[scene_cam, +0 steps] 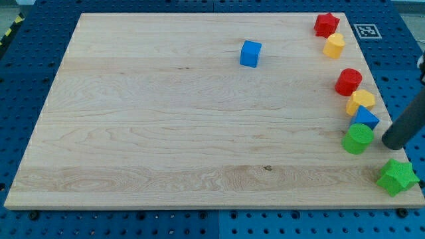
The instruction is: Place the green circle diagonally to the blue triangle
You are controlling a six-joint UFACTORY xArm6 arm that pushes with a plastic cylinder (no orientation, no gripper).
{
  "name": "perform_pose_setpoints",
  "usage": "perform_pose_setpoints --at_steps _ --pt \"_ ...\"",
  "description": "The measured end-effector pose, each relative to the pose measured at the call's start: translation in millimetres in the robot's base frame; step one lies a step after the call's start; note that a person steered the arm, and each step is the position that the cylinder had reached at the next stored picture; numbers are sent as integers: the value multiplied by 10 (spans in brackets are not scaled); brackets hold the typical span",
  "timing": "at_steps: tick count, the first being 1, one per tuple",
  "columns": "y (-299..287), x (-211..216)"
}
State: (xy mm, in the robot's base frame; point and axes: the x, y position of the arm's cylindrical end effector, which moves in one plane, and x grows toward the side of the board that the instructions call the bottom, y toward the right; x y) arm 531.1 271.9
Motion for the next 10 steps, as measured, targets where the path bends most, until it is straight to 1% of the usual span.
perform_pose_setpoints --at_steps 1,3,4,5,6,7,8,10 --pt "-389 0" --pt "-873 24" --pt "-1253 27" --pt "-1289 104" --pt "-1483 435" --pt "-1815 447" --pt "-1861 447" --pt "-1768 404"
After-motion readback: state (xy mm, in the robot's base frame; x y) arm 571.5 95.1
